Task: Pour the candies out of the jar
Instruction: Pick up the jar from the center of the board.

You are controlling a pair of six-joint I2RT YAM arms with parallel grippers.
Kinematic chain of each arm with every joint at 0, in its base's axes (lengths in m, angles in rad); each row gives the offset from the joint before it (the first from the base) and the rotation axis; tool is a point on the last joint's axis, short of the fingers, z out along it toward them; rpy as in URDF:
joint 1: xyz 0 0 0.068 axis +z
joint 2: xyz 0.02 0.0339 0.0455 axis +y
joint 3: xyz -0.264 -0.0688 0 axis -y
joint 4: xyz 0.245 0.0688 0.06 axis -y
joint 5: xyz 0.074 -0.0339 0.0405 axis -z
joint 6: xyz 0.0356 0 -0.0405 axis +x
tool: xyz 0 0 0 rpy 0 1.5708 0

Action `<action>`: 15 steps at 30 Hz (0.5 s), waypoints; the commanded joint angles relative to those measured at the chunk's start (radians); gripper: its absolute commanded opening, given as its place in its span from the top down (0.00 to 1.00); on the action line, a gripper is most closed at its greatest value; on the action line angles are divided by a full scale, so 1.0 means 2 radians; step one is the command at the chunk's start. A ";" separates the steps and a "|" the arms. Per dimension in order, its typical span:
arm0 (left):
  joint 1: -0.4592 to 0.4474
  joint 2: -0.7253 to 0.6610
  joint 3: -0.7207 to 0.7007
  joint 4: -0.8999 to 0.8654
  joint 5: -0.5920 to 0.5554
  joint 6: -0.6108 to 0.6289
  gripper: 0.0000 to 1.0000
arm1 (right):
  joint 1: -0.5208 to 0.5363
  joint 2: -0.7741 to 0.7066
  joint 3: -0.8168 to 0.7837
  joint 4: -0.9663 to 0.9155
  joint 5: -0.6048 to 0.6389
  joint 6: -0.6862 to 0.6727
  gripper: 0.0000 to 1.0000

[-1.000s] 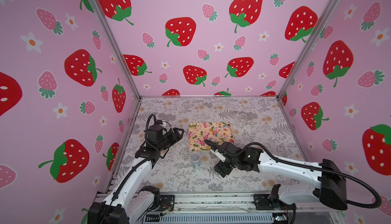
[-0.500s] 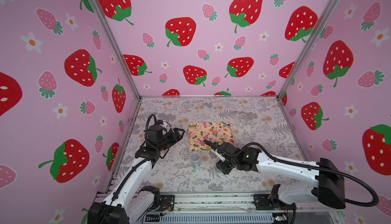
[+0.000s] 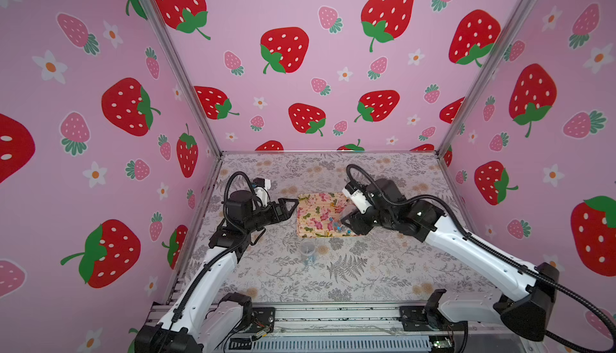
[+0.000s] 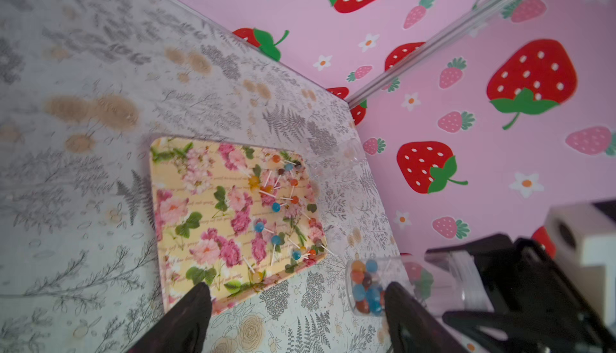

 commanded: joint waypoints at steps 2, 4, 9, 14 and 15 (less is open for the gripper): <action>0.000 0.008 0.095 -0.011 0.109 0.124 0.16 | -0.052 0.018 0.087 -0.034 -0.164 -0.065 0.53; -0.004 0.021 0.119 -0.007 0.159 0.142 0.16 | -0.068 0.037 0.124 -0.050 -0.218 -0.080 0.53; -0.040 0.049 0.165 -0.021 0.227 0.196 0.16 | -0.086 0.072 0.192 -0.079 -0.334 -0.099 0.53; -0.085 0.081 0.195 -0.061 0.237 0.248 0.17 | -0.088 0.088 0.214 -0.083 -0.378 -0.101 0.54; -0.090 0.088 0.201 -0.066 0.238 0.252 0.18 | -0.087 0.089 0.217 -0.083 -0.387 -0.102 0.54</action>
